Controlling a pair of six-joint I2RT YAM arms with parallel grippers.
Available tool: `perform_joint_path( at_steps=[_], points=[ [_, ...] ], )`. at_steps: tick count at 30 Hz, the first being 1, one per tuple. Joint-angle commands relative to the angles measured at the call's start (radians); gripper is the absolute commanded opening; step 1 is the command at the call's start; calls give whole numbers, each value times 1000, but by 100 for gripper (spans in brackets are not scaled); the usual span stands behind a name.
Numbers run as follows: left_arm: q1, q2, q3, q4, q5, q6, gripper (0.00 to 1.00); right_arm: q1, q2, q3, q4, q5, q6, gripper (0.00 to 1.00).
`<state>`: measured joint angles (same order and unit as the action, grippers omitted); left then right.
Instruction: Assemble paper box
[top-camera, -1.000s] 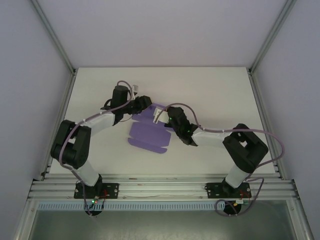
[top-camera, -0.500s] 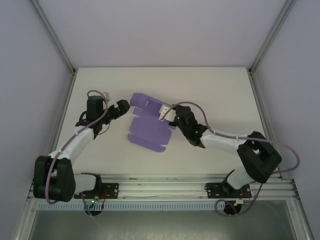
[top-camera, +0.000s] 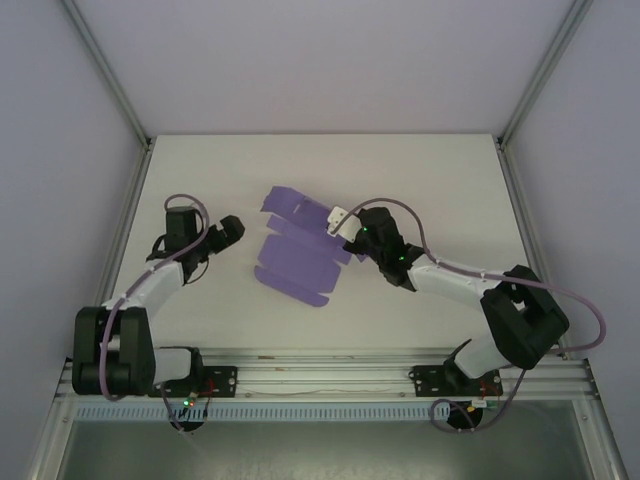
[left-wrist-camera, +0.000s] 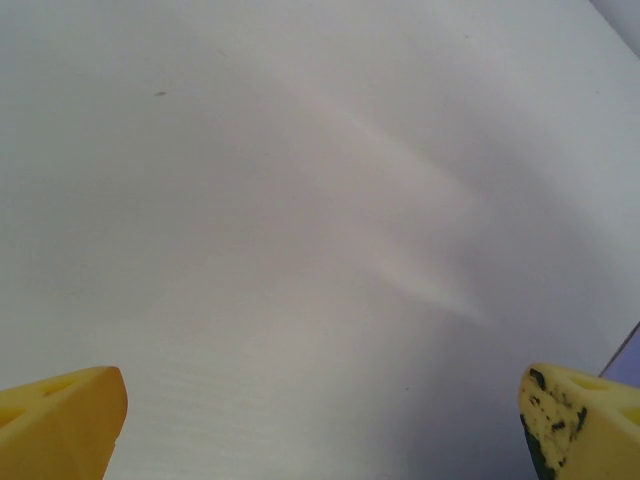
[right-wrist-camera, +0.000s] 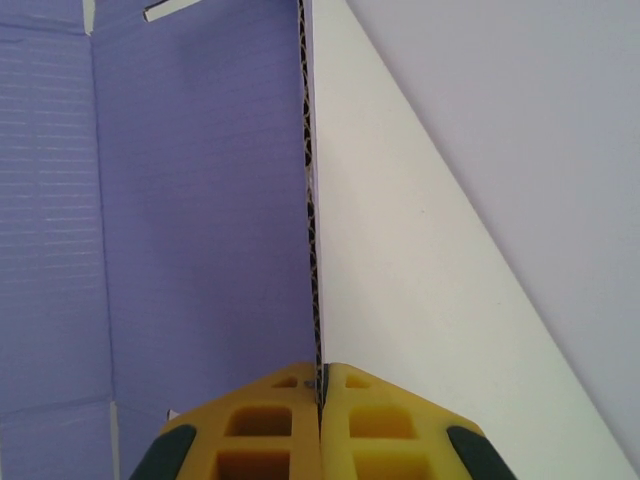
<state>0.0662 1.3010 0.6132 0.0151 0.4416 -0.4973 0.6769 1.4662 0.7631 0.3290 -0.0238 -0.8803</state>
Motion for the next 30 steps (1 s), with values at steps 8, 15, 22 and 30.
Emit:
perform_joint_path(
  at_steps=[8, 15, 22, 30],
  points=[
    [-6, 192, 13, 268, 218, 33, 95, -10, -13, 28, 27, -66, 99, 0],
    [-53, 242, 17, 388, 332, 37, 95, -11, -12, 22, 26, -74, 116, 0],
    [-113, 286, 48, 418, 380, 75, 92, -10, -19, 16, 32, -89, 139, 0],
    [-149, 338, 74, 453, 415, 74, 85, -11, -18, 11, 32, -129, 153, 0]
  ],
)
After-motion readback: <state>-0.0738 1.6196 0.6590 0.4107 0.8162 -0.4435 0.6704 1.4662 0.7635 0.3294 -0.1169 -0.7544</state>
